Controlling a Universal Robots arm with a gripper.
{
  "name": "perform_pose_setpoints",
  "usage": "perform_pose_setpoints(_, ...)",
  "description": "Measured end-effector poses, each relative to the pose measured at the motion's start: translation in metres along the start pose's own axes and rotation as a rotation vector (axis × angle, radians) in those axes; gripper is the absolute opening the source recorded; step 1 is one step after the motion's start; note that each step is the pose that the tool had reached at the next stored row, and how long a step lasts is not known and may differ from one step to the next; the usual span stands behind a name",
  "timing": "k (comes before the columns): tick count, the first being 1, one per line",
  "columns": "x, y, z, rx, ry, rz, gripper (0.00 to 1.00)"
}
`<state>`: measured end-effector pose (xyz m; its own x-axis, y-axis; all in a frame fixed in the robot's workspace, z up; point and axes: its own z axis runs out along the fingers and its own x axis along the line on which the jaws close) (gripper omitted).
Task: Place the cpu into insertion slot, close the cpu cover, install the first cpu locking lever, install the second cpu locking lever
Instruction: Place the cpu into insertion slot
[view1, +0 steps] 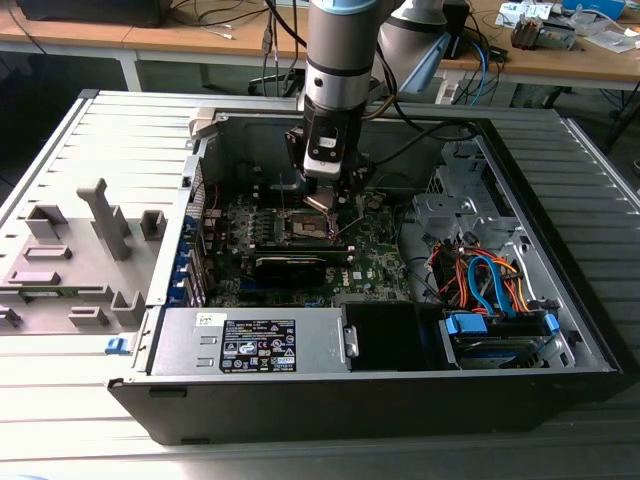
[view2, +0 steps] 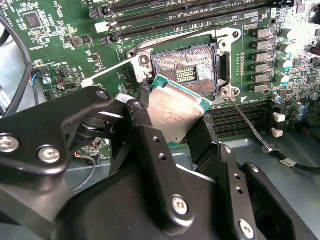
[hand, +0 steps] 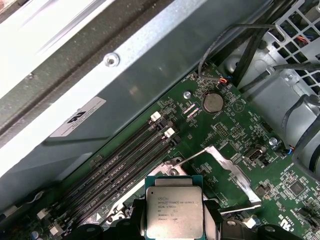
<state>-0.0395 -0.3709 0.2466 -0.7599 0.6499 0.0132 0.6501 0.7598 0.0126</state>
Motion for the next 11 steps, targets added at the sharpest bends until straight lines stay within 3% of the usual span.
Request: perform_pose_setpoints(11,0.0000,0.0000,0.0006,-0.0002,-0.0001,0.008,0.55)
